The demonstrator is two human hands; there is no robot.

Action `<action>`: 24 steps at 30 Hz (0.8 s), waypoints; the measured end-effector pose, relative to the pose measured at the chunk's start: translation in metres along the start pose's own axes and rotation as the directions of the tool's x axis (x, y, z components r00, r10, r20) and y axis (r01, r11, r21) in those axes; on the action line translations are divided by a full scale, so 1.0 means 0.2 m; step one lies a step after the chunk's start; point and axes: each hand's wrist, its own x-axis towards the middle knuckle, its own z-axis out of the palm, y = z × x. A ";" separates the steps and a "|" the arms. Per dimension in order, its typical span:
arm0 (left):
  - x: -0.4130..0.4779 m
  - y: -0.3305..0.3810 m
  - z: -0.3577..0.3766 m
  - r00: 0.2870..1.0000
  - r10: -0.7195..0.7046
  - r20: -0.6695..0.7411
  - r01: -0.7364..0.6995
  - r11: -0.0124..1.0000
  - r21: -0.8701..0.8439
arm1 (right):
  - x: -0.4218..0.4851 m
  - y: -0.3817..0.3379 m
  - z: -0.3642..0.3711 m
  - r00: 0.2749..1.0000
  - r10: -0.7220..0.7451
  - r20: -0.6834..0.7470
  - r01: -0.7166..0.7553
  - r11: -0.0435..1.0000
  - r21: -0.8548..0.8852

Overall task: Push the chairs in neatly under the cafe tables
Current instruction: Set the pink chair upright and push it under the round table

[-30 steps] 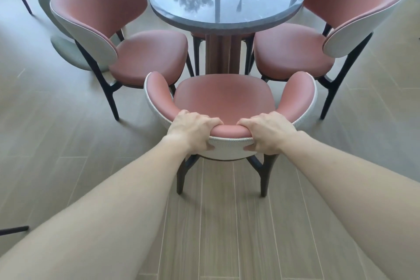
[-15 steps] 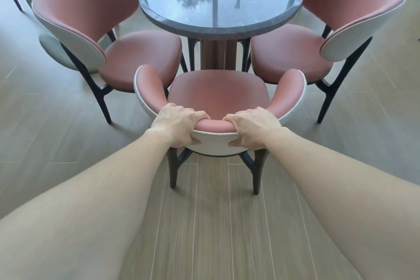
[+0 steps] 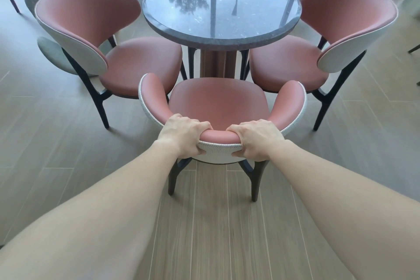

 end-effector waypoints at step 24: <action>-0.40 0.29 -0.01 0.989 0.013 0.150 -0.004 0.998 -0.062 | -0.44 -0.15 0.00 0.995 -0.079 0.061 0.087 0.987 -0.133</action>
